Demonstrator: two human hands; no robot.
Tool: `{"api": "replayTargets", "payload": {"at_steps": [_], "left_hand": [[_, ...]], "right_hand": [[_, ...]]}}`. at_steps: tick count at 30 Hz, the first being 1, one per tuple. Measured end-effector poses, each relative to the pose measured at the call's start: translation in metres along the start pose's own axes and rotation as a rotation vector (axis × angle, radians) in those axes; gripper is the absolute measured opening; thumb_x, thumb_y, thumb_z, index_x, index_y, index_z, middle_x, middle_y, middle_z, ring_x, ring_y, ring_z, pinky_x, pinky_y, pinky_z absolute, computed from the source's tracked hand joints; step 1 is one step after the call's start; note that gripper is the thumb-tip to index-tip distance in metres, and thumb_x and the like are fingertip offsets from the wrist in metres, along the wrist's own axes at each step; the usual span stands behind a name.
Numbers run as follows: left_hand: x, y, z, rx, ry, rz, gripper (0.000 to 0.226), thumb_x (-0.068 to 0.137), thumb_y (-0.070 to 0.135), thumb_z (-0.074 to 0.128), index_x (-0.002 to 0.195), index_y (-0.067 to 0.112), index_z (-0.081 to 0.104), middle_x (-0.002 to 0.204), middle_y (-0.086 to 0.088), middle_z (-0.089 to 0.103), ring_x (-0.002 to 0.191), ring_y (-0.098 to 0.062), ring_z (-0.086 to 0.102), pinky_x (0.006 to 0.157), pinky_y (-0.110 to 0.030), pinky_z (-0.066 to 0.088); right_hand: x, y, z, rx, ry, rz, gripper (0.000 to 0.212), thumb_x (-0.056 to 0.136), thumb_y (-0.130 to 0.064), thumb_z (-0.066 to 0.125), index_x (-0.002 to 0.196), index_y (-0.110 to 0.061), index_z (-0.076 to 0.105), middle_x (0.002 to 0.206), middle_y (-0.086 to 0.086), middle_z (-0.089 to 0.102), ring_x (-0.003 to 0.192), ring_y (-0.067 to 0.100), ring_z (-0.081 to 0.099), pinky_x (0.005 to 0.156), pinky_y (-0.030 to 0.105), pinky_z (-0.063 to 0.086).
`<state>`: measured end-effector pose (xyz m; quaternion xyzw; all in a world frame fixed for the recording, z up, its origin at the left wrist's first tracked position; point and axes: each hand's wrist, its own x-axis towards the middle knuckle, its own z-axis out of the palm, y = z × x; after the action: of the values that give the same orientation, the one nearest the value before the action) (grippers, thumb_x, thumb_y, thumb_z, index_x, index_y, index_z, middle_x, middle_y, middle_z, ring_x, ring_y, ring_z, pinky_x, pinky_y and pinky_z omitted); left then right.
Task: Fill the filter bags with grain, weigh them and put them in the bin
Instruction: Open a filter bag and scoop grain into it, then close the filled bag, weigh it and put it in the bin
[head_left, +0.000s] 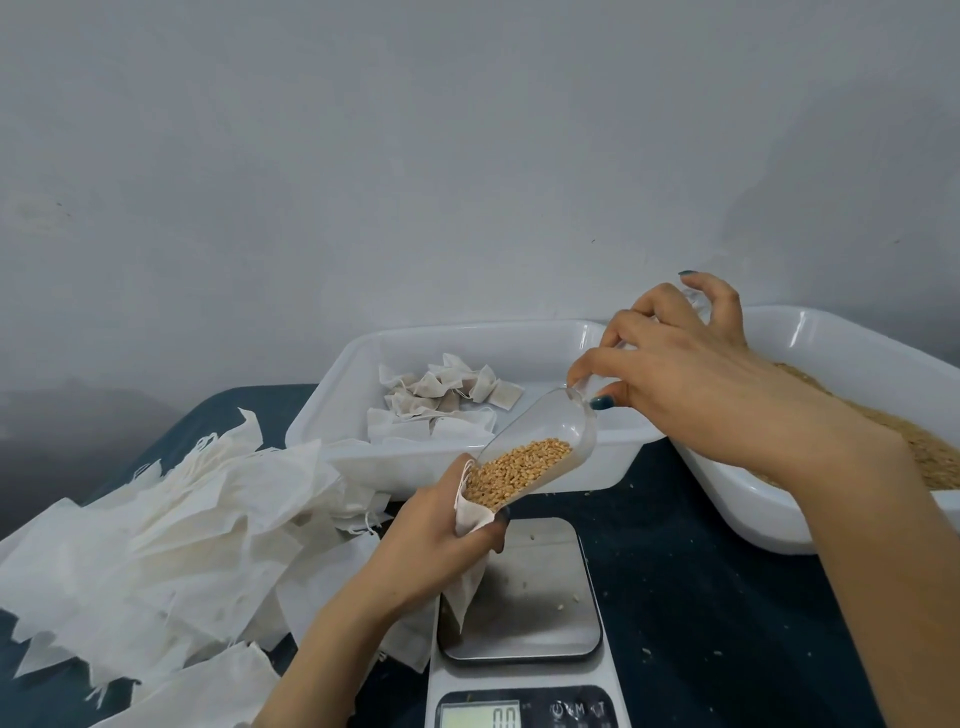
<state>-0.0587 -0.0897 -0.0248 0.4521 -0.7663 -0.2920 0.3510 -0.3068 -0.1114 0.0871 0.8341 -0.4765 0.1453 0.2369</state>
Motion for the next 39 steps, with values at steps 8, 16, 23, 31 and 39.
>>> {"api": "replayTargets", "payload": {"at_steps": [8,16,23,31,39], "left_hand": [[-0.001,-0.005,0.0,0.01,0.02,0.062,0.004,0.089,0.038,0.051,0.09,0.038,0.046,0.08,0.013,0.067,0.08,-0.006,0.063,0.073,-0.024,0.048],[-0.001,-0.003,-0.001,-0.032,0.024,0.073,0.008,0.085,0.044,0.047,0.089,0.037,0.047,0.079,0.008,0.066,0.077,-0.009,0.061,0.074,-0.034,0.048],[-0.001,0.0,-0.002,-0.135,0.039,0.076,0.023,0.089,0.042,0.044,0.085,0.02,0.05,0.077,0.002,0.06,0.073,-0.017,0.055,0.073,-0.045,0.046],[0.003,-0.011,-0.016,0.262,0.123,0.173,0.039,0.099,0.043,0.022,0.085,0.018,0.048,0.086,0.006,0.048,0.084,-0.017,0.046,0.079,-0.035,0.041],[0.013,-0.003,-0.01,0.103,0.186,0.202,0.037,0.1,0.049,0.027,0.084,0.022,0.046,0.083,0.011,0.043,0.076,-0.008,0.044,0.07,-0.021,0.037]], "right_hand": [[-0.006,0.006,0.003,0.027,-0.037,0.065,0.037,0.092,-0.046,0.037,0.121,-0.051,0.06,0.105,-0.016,0.051,0.118,0.013,0.03,0.11,0.046,-0.003],[-0.024,0.013,0.021,0.258,-0.109,0.161,0.029,0.095,-0.046,0.041,0.119,-0.057,0.055,0.101,-0.025,0.048,0.106,0.001,0.024,0.104,0.031,0.004],[-0.039,0.012,0.044,0.794,-0.166,0.27,0.029,0.084,-0.057,0.036,0.108,-0.058,0.053,0.118,-0.025,0.059,0.107,-0.004,0.033,0.111,0.04,0.015],[-0.049,0.056,0.056,0.581,0.02,0.69,0.03,0.101,-0.028,0.047,0.126,-0.033,0.063,0.099,-0.007,0.069,0.086,0.02,0.059,0.091,0.048,0.047],[-0.061,0.087,0.08,0.142,-0.324,1.037,0.039,0.102,-0.039,0.044,0.105,-0.008,0.068,0.086,0.012,0.06,0.078,0.03,0.055,0.065,0.035,0.048]]}}
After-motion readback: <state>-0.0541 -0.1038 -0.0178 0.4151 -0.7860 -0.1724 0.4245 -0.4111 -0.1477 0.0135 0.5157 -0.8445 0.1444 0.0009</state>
